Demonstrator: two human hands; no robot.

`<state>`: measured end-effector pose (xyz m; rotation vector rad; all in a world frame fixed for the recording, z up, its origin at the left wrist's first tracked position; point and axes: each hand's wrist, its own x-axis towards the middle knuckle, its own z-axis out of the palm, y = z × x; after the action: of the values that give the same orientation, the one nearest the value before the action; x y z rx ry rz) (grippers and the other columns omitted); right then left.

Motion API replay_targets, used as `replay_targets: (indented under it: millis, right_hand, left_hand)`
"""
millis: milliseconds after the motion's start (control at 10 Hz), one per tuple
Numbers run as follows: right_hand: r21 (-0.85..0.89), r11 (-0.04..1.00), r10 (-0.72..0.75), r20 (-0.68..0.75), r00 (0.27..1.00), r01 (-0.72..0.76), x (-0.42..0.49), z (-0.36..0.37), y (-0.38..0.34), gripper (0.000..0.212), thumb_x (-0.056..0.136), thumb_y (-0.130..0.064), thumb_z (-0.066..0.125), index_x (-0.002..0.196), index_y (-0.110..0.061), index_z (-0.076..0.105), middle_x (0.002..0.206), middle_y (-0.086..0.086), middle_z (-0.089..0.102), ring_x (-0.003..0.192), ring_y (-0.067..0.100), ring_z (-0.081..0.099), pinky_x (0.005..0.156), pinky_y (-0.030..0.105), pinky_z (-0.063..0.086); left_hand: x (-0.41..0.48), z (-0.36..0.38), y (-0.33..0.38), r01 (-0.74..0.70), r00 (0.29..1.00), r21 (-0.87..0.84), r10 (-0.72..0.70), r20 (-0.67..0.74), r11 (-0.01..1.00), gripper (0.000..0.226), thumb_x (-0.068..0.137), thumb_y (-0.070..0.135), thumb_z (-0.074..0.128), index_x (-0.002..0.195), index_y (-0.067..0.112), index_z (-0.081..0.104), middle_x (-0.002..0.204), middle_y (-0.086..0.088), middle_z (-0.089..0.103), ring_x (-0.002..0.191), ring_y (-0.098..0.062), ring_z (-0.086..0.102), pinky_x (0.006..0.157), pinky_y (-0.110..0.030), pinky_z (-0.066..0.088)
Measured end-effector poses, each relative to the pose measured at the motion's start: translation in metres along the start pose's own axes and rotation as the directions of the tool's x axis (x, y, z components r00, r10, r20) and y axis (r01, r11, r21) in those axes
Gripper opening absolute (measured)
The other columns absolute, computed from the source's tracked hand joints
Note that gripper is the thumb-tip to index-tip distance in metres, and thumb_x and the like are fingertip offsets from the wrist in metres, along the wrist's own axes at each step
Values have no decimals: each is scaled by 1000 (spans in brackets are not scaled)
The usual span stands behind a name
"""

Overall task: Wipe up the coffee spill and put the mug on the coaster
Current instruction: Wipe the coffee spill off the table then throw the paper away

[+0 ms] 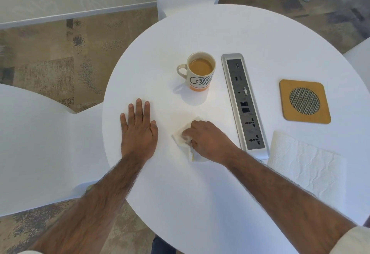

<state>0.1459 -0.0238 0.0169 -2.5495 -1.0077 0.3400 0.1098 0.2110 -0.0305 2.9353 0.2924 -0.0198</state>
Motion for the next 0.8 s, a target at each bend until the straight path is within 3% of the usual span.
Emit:
replay_targets:
  millis: [100,200,300,400,500,600,700,800]
  right_hand:
    - [350,907,277,-78,958,-234,4,-18,7,27,84,0,63,103,-11,79,97,13,66,89,27,62,79,35,48]
    - [538,779,473,-165,866,-324,9,-34,24,22,84,1,67,97,-11,80,95,15,68,84,26,63,75,33,49]
    - [480,793,528,-238,815,-374,13,-51,47,17,87,-5,66,91,-15,78,99,10,66,87,22,63,73,25,47]
    - [280,876,456,-214,864,-393,18,-49,46,19,89,-8,59,97,-15,75,108,4,64,97,21,62,79,30,50]
    - [22,943,332,-79,940,-331,21,-32,23,22,94,-12,51,103,-15,71,112,2,65,106,26,57,78,41,53]
    - [-49,984,167,-91,982,-172,15,-19,9,19,91,-11,55,103,-17,69,104,3,65,100,29,57,64,41,53]
    - [-99,995,-27,-17,999,26,-8,-7,1,41,79,-7,68,116,-23,68,104,3,63,95,28,56,50,37,51]
    - [-144,984,-98,39,994,103,-22,-5,2,41,77,-7,74,115,-22,70,112,6,64,99,30,58,55,39,55]
  left_hand:
    - [0,0,0,4,1000,2,-4,2,1000,66,102,36,17,165,17,11,173,-9,8,159,-33,9,127,-55,6]
    - [0,0,0,6,1000,6,-6,2,1000,65,102,35,17,165,17,12,173,-10,8,159,-33,9,127,-56,7]
    - [0,0,2,7,1000,4,-7,-1,1000,65,102,35,17,164,16,13,173,-9,8,159,-33,9,127,-56,7]
    - [0,1,1,7,1000,5,-7,0,1000,65,102,35,17,165,16,12,173,-9,7,159,-33,9,127,-56,7]
    - [-1,1,1,6,1000,5,-6,0,1000,65,102,35,17,165,17,11,173,-9,7,159,-33,8,127,-56,7]
    - [0,1,1,4,1000,8,-4,-9,1000,65,103,35,18,165,16,12,173,-9,8,159,-33,9,127,-56,8]
    - [-1,1,1,-2,1000,13,2,-8,1000,64,103,35,19,164,16,13,173,-10,9,159,-34,10,127,-56,8]
    - [0,1,1,-2,1000,15,2,-9,1000,65,103,35,19,164,16,12,173,-10,9,159,-34,10,127,-56,8]
